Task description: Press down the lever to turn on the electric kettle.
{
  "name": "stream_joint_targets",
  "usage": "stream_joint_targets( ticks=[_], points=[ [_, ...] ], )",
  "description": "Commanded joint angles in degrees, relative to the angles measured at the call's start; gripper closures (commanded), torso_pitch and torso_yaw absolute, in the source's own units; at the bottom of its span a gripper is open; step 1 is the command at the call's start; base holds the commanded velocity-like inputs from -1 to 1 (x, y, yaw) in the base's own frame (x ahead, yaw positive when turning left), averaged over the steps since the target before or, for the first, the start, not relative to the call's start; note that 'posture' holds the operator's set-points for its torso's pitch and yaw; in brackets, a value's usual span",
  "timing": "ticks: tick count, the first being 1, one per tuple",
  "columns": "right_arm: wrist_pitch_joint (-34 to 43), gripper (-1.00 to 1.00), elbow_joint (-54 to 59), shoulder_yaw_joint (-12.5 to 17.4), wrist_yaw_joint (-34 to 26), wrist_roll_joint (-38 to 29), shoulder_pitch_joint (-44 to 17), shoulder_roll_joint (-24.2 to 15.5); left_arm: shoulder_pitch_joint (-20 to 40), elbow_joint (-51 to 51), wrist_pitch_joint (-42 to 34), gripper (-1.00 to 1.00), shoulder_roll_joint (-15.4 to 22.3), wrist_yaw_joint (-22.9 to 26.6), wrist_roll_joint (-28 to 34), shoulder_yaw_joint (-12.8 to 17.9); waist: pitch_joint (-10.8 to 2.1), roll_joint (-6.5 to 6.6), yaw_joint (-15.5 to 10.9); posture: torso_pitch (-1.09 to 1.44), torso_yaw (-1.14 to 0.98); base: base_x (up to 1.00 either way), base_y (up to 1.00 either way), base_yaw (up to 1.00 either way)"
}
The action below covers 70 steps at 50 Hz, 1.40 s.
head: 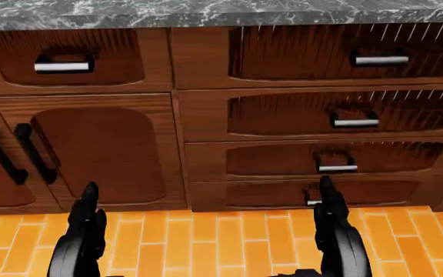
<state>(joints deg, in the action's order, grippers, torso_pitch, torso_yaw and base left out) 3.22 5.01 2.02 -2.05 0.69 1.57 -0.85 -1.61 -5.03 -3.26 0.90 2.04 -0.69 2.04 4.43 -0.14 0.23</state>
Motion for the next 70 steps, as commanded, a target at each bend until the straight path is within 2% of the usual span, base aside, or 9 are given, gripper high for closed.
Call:
stream_joint_targets(
  ticks=[1, 3, 5, 8, 22, 58, 59, 66, 70],
  points=[
    [-4.22, -1.0, -6.99, 0.13, -0.08, 0.07, -0.94, -0.33, 0.53, 12.52, -1.91, -1.0, 0.48, 0.52, -0.65, -0.1, -0.05, -0.45, 0.12, 0.0, 0.0, 0.0, 0.0, 0.0],
    [-3.29, -1.0, -8.2, 0.67, 0.11, -0.38, -0.74, -0.69, 0.13, 15.21, -3.65, -1.0, 0.25, 0.61, -0.24, -0.39, -3.69, 0.06, -0.34, 0.0, 0.0, 0.0, 0.0, 0.0],
    [-2.74, -1.0, -9.39, 0.85, 0.0, -0.95, -0.52, -0.88, 0.7, 13.01, -1.72, -1.0, 0.17, 0.72, 0.22, -0.41, -1.17, -0.53, -0.3, 0.0, 0.0, 0.0, 0.0, 0.0],
    [-2.65, -1.0, -10.06, 1.14, -0.53, -0.32, -0.65, -0.59, 0.82, 15.9, -4.31, -1.0, 0.19, 0.58, 0.46, -0.34, -4.28, -0.47, -0.56, 0.0, 0.0, 0.0, 0.0, 0.0],
    [3.64, -1.0, -18.33, 2.09, -0.33, -1.99, -3.83, -1.61, 4.67, 24.0, -12.91, -1.0, 1.0, 0.41, 1.32, 0.78, -5.13, -0.28, -0.46, 0.0, 0.0, 0.0, 0.0, 0.0],
    [11.23, -1.0, -26.44, 3.89, 0.63, -6.5, -10.8, -3.75, 11.92, 43.61, -30.11, -1.0, 2.79, 1.08, 4.8, 2.24, -4.35, -0.36, -0.54, 0.0, 0.0, 0.0, 0.0, 0.0],
    [11.17, -1.0, -26.34, 3.9, 0.58, -6.52, -10.81, -3.73, 11.85, 43.16, -29.6, -1.0, 2.82, 1.07, 4.89, 2.27, -5.3, -0.01, -0.4, 0.0, 0.0, 0.0, 0.1, 0.0],
    [10.64, -1.0, -25.92, 3.63, 0.52, -7.69, -10.7, -3.71, 11.64, 42.64, -28.95, -1.0, 2.91, 1.09, 5.02, 2.53, -3.58, 2.17, -0.33, 0.0, 0.0, 0.0, 0.1, 0.0],
    [10.64, -1.0, -25.89, 3.59, 0.46, -7.95, -10.68, -3.67, 11.69, 43.14, -29.35, -1.0, 2.97, 1.16, 5.0, 2.7, -3.58, 1.49, -0.17, 0.0, 0.0, 0.0, 0.13, 0.0]
  ],
)
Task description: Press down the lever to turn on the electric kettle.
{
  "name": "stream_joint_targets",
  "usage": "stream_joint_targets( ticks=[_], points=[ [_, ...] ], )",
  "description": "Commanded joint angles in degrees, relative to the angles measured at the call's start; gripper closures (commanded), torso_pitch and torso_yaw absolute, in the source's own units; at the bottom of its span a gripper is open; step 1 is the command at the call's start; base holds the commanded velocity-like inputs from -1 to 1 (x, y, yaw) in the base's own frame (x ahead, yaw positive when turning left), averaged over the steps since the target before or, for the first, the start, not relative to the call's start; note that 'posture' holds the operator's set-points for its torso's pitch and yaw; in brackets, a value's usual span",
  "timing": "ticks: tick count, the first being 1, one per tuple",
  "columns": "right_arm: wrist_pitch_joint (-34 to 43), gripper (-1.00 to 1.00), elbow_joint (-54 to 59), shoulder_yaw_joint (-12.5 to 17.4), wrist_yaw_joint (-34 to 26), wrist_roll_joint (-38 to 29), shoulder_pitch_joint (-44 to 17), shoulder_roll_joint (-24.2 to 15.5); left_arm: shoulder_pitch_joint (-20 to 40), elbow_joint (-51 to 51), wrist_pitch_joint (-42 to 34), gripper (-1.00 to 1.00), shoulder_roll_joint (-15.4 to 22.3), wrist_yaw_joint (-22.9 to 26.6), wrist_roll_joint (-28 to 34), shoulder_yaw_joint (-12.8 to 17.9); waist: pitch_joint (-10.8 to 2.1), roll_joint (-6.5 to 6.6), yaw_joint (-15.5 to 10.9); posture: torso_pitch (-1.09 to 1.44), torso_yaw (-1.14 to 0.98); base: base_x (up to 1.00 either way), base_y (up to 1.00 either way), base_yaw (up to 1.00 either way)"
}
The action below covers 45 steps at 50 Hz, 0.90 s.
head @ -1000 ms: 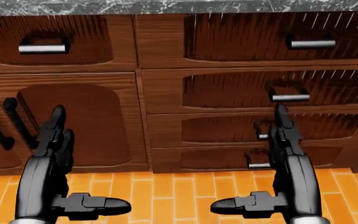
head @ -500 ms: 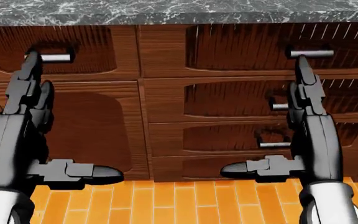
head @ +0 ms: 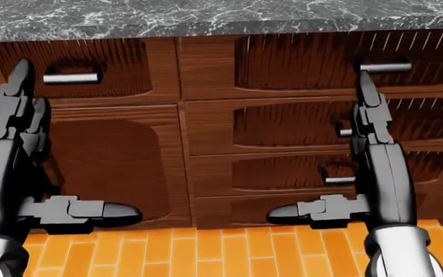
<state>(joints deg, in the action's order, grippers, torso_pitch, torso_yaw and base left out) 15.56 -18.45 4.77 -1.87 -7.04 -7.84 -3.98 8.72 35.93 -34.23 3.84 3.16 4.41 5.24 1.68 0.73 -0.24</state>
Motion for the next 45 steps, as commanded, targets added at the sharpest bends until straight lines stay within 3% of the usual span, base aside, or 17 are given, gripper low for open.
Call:
stream_joint_targets(
  ticks=[1, 4, 5, 7, 11, 16, 18, 19, 20, 22, 30, 32, 35, 39, 40, 42, 45],
  points=[
    [-1.64, -1.0, -2.43, 0.86, 0.25, -0.33, -1.29, -0.57, 1.4, 2.07, 1.64, -1.0, 0.04, 0.02, -0.1, -0.42, -0.94, 0.29, 0.34, 0.0, 0.0, 0.0, 0.12, 0.0],
    [-1.85, -1.0, -1.9, 0.59, 0.56, -1.65, -1.29, -0.67, 1.16, 2.18, 1.7, -1.0, -0.04, -0.02, -0.02, -0.54, -0.79, -2.05, 0.44, 0.0, 0.0, 0.0, 0.19, 0.0],
    [-1.94, -1.0, -1.99, 0.61, 0.34, -1.43, -1.28, -0.53, 1.15, 2.44, 1.49, -1.0, -0.02, 0.03, 0.03, -0.57, -0.9, -4.22, 0.42, 0.0, 0.0, 0.0, 0.31, 0.0],
    [-1.81, -1.0, -2.07, 0.6, 0.4, -1.67, -1.28, -0.45, 1.12, 2.41, 1.54, -1.0, 0.02, 0.08, -0.08, -0.35, -0.58, -3.53, 0.96, 0.0, 0.0, 0.0, 0.31, 0.0],
    [-1.53, -1.0, -2.27, 0.57, 0.29, -1.84, -1.33, -0.42, 1.19, 2.76, 1.16, -1.0, -0.01, 0.01, 0.04, -0.45, -1.27, -3.68, 0.83, 0.0, 0.0, 0.0, 0.31, 0.0],
    [-1.55, -1.0, -1.9, 0.44, 0.26, -2.11, -1.45, -0.38, 1.0, 3.01, 1.12, -1.0, -0.01, 0.11, 0.11, -0.39, -0.42, -0.28, 1.0, 0.0, 0.0, 0.0, 0.31, 0.0],
    [-1.51, -1.0, -1.8, 0.26, 0.23, -2.21, -1.5, -0.31, 0.95, 2.43, 1.69, -1.0, 0.01, 0.07, 0.08, -0.29, -1.03, 2.83, 1.13, 0.0, 0.0, 0.0, 0.31, 0.0],
    [-1.52, -1.0, -1.74, 0.2, 0.23, -2.29, -1.51, -0.29, 0.95, 2.49, 1.61, -1.0, -0.01, 0.06, 0.08, -0.33, -1.93, 5.67, 0.9, 0.0, 0.0, 0.0, 0.31, 0.0],
    [-1.5, -1.0, -1.61, 0.12, 0.21, -2.44, -1.51, -0.3, 0.99, 2.62, 1.47, -1.0, 0.01, 0.08, 0.05, -0.28, -1.34, 3.06, 0.54, 0.0, 0.0, 0.0, 0.32, 0.0],
    [-1.46, -1.0, -1.7, 0.09, 0.18, -2.56, -1.48, -0.28, 1.02, 2.54, 1.55, -1.0, 0.04, 0.06, 0.02, -0.19, -0.96, 2.92, 0.41, 0.0, 0.0, 0.0, 0.31, 0.0],
    [-1.62, -1.0, -1.38, 0.03, 0.39, -2.72, -1.5, -0.08, 0.86, 2.84, 1.48, -1.0, 0.1, 0.08, -0.11, 0.06, -0.45, -2.32, -0.1, 0.0, 0.0, 0.0, 0.28, 0.04],
    [-1.57, -1.0, -1.13, 0.09, 0.33, -2.53, -1.58, -0.09, 0.86, 2.79, 1.49, -1.0, 0.12, 0.06, -0.13, 0.09, -0.82, -1.2, 0.31, 0.0, 0.0, 0.0, 0.0, 0.33],
    [-1.26, -1.0, -1.09, 0.15, 0.69, -2.7, -1.7, -0.11, 1.32, 3.94, 0.2, -1.0, 0.34, 0.08, -0.18, 0.31, -0.92, -1.67, 0.26, 0.0, 0.0, 0.0, 0.0, 0.42],
    [-1.26, -1.0, -1.25, 0.14, 0.67, -2.57, -1.64, -0.12, 1.33, 3.98, 0.24, -1.0, 0.42, 0.15, -0.29, 0.49, -0.49, -4.88, 0.19, 0.0, 0.0, 0.0, 0.0, 0.42],
    [-1.28, -1.0, -1.22, 0.09, 0.7, -2.61, -1.62, -0.11, 1.29, 3.97, 0.27, -1.0, 0.43, 0.13, -0.31, 0.55, -0.61, -2.89, 0.44, 0.0, 0.0, 0.0, 0.0, 0.41],
    [-1.27, -1.0, -1.28, 0.07, 0.69, -2.63, -1.59, -0.12, 1.21, 4.13, 0.19, -1.0, 0.4, 0.08, -0.27, 0.46, -0.76, -4.15, -0.39, 0.0, 0.0, 0.0, 0.0, 0.42],
    [-1.29, -1.0, -1.34, 0.13, 0.7, -2.59, -1.53, -0.13, 1.2, 4.17, 0.15, -1.0, 0.35, 0.03, -0.18, 0.29, -0.93, -2.96, -0.6, 0.0, 0.0, 0.0, 0.0, 0.42]
  ],
)
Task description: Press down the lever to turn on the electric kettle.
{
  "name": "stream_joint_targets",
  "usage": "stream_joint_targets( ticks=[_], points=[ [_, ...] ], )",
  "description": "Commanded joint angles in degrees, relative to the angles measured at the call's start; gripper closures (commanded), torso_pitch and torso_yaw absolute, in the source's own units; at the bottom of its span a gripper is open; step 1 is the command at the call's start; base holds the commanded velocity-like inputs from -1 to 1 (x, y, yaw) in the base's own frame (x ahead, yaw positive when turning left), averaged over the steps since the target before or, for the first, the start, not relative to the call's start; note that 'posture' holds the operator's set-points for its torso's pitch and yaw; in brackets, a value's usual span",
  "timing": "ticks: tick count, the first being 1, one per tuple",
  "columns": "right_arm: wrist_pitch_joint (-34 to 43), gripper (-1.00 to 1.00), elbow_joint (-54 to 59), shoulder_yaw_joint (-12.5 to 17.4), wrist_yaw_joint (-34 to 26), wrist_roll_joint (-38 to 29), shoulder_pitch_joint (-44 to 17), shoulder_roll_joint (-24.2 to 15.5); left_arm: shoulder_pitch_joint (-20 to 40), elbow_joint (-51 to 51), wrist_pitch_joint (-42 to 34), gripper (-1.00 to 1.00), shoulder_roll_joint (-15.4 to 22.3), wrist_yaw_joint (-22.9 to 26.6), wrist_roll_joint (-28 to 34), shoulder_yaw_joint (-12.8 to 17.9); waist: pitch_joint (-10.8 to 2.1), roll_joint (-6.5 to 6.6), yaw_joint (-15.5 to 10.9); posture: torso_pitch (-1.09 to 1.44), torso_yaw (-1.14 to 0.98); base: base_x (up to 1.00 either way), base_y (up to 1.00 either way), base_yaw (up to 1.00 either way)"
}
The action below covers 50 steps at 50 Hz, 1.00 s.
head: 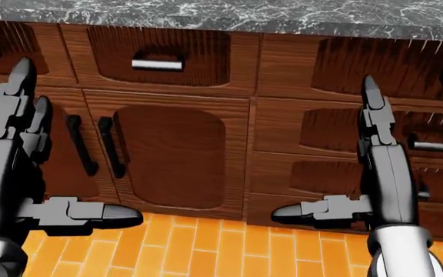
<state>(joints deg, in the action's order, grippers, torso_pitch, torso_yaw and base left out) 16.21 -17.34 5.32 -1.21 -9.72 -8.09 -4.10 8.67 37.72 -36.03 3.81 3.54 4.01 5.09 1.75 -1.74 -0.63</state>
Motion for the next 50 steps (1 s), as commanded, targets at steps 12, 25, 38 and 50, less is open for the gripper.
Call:
stream_joint_targets(
  ticks=[12, 25, 38, 50],
  points=[
    [-2.2, -1.0, -4.11, 0.96, 2.38, 0.85, -1.16, -0.34, 1.46, 1.85, 2.12, -1.0, 0.39, -0.16, 0.36, 0.12, -1.24, 1.66, 1.11, 0.0, 0.0, 0.0, 0.0, 0.1],
    [-3.08, -1.0, -4.62, 1.51, 3.0, 1.07, -1.09, -0.59, 1.69, 1.59, 2.11, -1.0, 0.38, 0.02, 0.68, -0.06, -0.45, 0.85, 0.53, 0.0, 0.0, 0.05, 0.0, 0.0],
    [-2.93, -1.0, -5.57, 1.65, 2.87, 1.01, -0.91, -0.71, 1.78, 1.95, 1.97, -1.0, 0.38, 0.16, 0.81, 0.12, -0.24, 4.91, 0.21, 0.0, 0.0, 0.17, 0.0, 0.0],
    [-2.88, -1.0, -5.23, 1.61, 2.91, 1.02, -1.09, -0.7, 2.32, 2.09, 2.05, -1.0, 0.7, -0.09, 0.61, 0.81, -0.21, -1.25, 0.45, 0.0, 0.0, 0.2, 0.0, 0.0]
  ],
)
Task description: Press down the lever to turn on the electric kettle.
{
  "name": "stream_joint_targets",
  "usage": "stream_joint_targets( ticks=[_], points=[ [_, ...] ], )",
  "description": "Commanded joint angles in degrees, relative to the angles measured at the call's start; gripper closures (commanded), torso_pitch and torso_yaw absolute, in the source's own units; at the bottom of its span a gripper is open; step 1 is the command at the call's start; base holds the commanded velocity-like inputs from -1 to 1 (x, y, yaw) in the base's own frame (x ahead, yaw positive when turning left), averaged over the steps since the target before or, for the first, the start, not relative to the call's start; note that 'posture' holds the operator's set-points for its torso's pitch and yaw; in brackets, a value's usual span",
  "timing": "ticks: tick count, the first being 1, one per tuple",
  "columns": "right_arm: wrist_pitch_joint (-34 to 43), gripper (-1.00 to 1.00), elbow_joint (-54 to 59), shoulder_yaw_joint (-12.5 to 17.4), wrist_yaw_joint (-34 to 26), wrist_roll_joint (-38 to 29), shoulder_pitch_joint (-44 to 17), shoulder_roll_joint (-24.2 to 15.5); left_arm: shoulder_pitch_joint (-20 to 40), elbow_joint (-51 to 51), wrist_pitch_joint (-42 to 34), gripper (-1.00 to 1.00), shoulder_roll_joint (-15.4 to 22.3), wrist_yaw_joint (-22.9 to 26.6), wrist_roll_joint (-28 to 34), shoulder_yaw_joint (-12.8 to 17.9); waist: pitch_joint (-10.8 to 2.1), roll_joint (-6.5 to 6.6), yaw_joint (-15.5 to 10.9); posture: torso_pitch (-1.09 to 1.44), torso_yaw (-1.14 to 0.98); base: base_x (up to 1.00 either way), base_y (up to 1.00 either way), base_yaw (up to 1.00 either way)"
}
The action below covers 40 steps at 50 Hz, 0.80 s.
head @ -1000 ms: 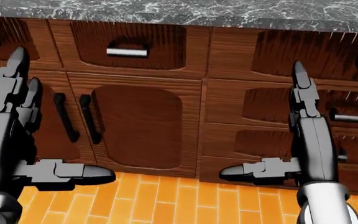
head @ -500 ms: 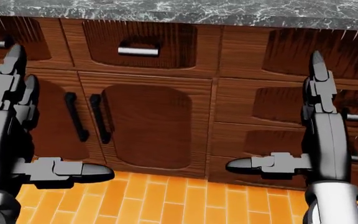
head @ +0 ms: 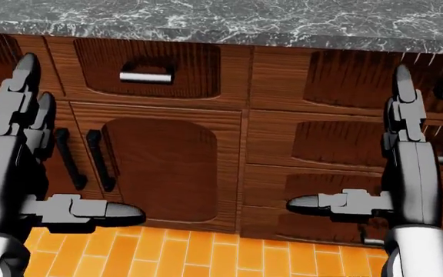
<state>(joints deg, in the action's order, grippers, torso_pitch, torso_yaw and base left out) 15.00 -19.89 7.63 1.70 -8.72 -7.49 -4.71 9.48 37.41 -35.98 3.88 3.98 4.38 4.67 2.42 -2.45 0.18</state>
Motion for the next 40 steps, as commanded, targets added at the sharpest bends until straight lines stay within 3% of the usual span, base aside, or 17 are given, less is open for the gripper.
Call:
stream_joint_targets(
  ticks=[1, 7, 9, 10, 11, 13, 19, 23, 24, 25, 26, 32, 35, 36, 37, 38, 40],
  points=[
    [-1.6, -1.0, -2.74, -0.72, -0.01, 0.03, -1.68, -0.08, 1.81, 2.63, 1.65, -1.0, 0.73, -0.58, 0.1, 1.49, -0.9, -0.23, -0.18, 0.0, 0.0, 0.2, 0.0, 0.0],
    [-1.25, -1.0, -3.21, -0.69, -0.12, 0.13, -1.54, -0.05, 2.27, 3.37, 1.27, -1.0, 1.07, -0.85, -0.35, 2.06, -0.21, 3.21, 0.06, 0.0, 0.0, 0.21, 0.0, 0.0],
    [-1.1, -1.0, -3.3, -0.71, -0.13, 0.07, -1.6, -0.08, 2.4, 3.22, 1.45, -1.0, 1.05, -1.0, -0.6, 2.08, -0.85, 5.87, 0.34, 0.0, 0.0, 0.21, 0.0, 0.0],
    [-1.05, -1.0, -3.41, -0.65, -0.14, 0.13, -1.6, -0.07, 2.54, 2.98, 1.67, -1.0, 1.17, -1.04, -0.66, 2.15, -1.82, 8.02, 0.25, 0.0, 0.0, 0.22, 0.0, 0.0],
    [-0.92, -1.0, -3.59, -0.57, -0.19, 0.18, -1.59, -0.12, 2.7, 2.82, 1.67, -1.0, 1.23, -1.08, -0.82, 2.34, -1.33, 5.64, -0.43, 0.0, 0.0, 0.2, 0.0, 0.0],
    [-0.66, -1.0, -4.02, -0.42, -0.21, 0.24, -1.55, -0.17, 2.66, 3.15, 1.5, -1.0, 1.31, -1.19, -0.77, 2.08, -1.01, 6.26, -0.54, 0.0, 0.0, 0.21, 0.0, 0.0],
    [-0.77, -1.0, -3.91, -0.6, -0.15, 0.17, -1.56, -0.09, 2.78, 2.64, 1.85, -1.0, 1.52, -1.19, -0.93, 2.41, -0.73, 3.0, -1.14, 0.0, 0.0, 0.21, 0.0, 0.0],
    [-0.89, -1.0, -3.72, -0.57, -0.11, 0.16, -1.59, -0.11, 2.75, 2.76, 1.8, -1.0, 1.48, -1.28, -0.91, 2.3, -1.48, -2.09, -1.11, 0.0, 0.0, 0.21, 0.0, 0.0],
    [-0.94, -1.0, -3.71, -0.56, -0.12, 0.16, -1.57, -0.12, 2.65, 2.68, 1.95, -1.0, 1.48, -1.29, -0.9, 2.29, -1.38, 0.14, -0.47, 0.0, 0.0, 0.2, 0.0, 0.0],
    [-0.96, -1.0, -3.63, -0.56, -0.16, 0.16, -1.55, -0.14, 2.66, 2.79, 1.83, -1.0, 1.5, -1.28, -0.92, 2.31, -1.25, -0.89, -0.89, 0.0, 0.0, 0.2, 0.0, 0.0],
    [-0.96, -1.0, -3.6, -0.58, -0.19, 0.13, -1.54, -0.16, 2.64, 2.85, 1.78, -1.0, 1.49, -1.29, -0.91, 2.29, -1.17, -0.75, -0.39, 0.0, 0.0, 0.2, 0.0, 0.0],
    [-1.09, -1.0, -3.68, -0.61, -0.42, 0.01, -1.45, -0.22, 2.56, 3.28, 1.47, -1.0, 1.48, -1.31, -0.93, 2.31, -0.68, 2.57, -0.01, 0.0, 0.0, 0.18, 0.0, 0.0],
    [-1.04, -1.0, -3.82, -0.66, -0.44, -0.09, -1.39, -0.17, 2.46, 3.32, 1.56, -1.0, 1.45, -1.31, -0.9, 2.26, -1.72, 6.66, 0.35, 0.0, 0.0, 0.15, 0.0, 0.0],
    [-1.06, -1.0, -3.81, -0.7, -0.45, -0.13, -1.38, -0.15, 2.33, 3.37, 1.63, -1.0, 1.44, -1.3, -0.91, 2.28, -2.46, 7.0, 0.61, 0.0, 0.0, 0.15, 0.0, 0.0],
    [-1.03, -1.0, -3.88, -0.75, -0.48, -0.2, -1.36, -0.13, 2.34, 3.43, 1.58, -1.0, 1.44, -1.29, -0.95, 2.37, -1.6, 5.88, -0.33, 0.0, 0.0, 0.16, 0.0, 0.0],
    [-0.98, -1.0, -3.95, -0.78, -0.47, -0.27, -1.33, -0.11, 2.34, 3.47, 1.55, -1.0, 1.45, -1.29, -0.96, 2.39, -1.14, 6.47, -0.16, 0.0, 0.0, 0.15, 0.0, 0.0],
    [-0.91, -1.0, -4.07, -0.85, -0.46, -0.35, -1.32, -0.03, 2.17, 3.31, 1.78, -1.0, 1.45, -1.27, -0.88, 2.26, -1.46, 5.57, -0.65, 0.0, 0.0, 0.15, 0.0, 0.0]
  ],
)
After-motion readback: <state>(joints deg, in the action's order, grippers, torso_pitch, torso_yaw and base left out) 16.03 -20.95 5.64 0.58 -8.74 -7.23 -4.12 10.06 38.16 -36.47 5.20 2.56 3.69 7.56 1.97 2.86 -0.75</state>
